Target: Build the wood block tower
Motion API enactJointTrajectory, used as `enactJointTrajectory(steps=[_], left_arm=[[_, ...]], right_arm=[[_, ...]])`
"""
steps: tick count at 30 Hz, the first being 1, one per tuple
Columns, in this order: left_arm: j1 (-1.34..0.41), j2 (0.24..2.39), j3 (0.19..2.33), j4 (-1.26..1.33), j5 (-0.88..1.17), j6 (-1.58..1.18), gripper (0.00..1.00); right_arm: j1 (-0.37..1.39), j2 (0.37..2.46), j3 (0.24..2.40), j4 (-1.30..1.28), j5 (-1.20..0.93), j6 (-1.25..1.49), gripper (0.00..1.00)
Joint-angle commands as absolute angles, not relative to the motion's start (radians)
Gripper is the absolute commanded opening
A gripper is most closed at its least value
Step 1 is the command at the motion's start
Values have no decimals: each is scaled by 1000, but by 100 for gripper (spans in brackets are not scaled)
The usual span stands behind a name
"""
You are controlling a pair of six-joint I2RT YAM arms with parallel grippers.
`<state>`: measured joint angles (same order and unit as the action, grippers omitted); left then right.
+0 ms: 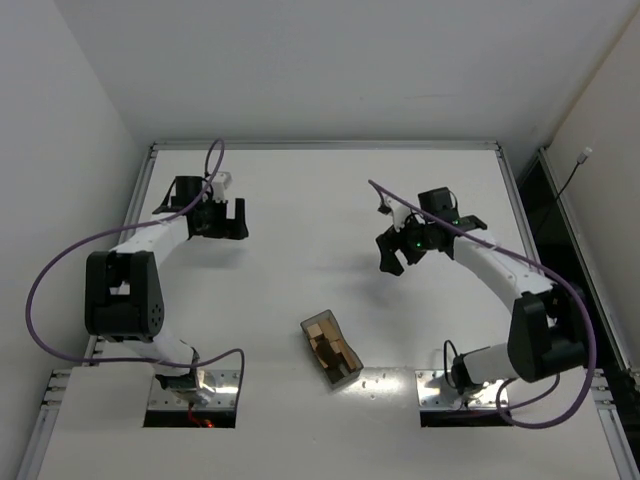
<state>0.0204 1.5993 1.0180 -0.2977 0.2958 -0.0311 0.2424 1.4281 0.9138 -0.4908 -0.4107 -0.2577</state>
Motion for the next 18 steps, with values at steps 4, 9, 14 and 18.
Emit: enactJointTrajectory(steps=[4,9,14,18], left_arm=[[17,1525,1025,-285,247,-20,99],[17,1519,1066,-356,200,33,99],[17,1464,1057,-388,135,61,99],[17,1419,1032,-397,97,71,99]], right_arm=[[452,1330,861,-474,-401,-242,73],[623,1308,839,-442,-233,-161,72],[756,1308,870,-442,-167,-54,66],[857,1330,881,-451,-144,-31,57]])
